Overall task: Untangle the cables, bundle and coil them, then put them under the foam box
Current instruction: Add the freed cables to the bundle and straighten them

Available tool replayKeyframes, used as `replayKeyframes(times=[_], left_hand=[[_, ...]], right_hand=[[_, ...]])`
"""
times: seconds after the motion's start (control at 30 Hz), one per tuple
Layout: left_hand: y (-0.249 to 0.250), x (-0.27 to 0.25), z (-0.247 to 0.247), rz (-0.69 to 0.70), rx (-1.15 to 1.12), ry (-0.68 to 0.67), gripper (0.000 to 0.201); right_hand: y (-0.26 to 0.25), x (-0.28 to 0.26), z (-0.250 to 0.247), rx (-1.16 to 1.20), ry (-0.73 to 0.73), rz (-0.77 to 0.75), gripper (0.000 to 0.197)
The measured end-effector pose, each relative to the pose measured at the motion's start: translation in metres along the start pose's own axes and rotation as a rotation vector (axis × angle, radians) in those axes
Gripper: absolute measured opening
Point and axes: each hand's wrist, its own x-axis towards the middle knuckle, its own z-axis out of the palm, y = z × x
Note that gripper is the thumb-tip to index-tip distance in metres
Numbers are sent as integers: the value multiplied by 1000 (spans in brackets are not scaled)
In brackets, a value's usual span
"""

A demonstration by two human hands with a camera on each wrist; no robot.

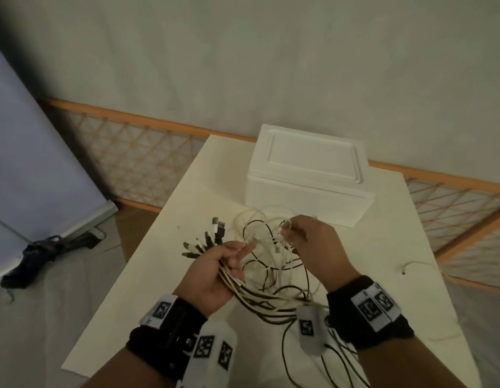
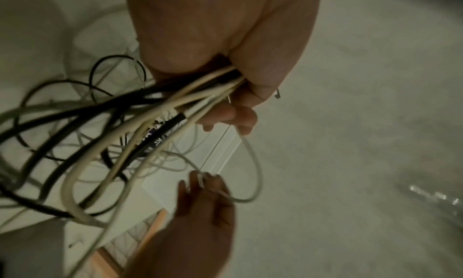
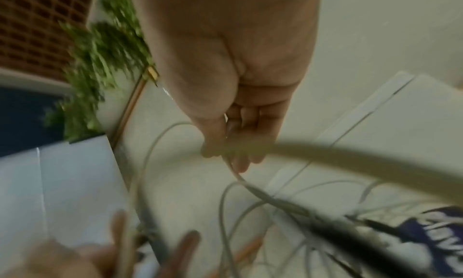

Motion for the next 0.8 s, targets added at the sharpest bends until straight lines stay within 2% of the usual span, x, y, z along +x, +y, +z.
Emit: replayKeyframes(times=[0.13,0.23,0.33,0.43,0.53,0.63,0.7,0.77,0.8], left_hand=[[-12,15,8,8,217,19,26],[-19,25,9,22,345,25,30],[-25,26,8,37,407,-23,32],[-29,21,12,87,381,-80,23],[-30,22,12,145,472,-88,16],[-30,27,8,193,669,-70,9],[-31,30,7,210,768,-36,11],[-31,30,11,233,798,-17,11],[-30,30,13,264,785,-16,11]], right_hand=[[-29,-5,-9,385,46,35,11],[-43,-6,-13,533,78,27,10],[-44,-5,-13,585,51,17,10],[-40,-5,-11,595,-19,60,14],[-36,-5,-11,581,-32,73,20],[-40,-5,-16,636,57,-15,17],[-47,-6,-22,664,161,-109,19],[-51,-8,-23,680,231,-148,17],[-49,-8,-21,682,221,-133,18]])
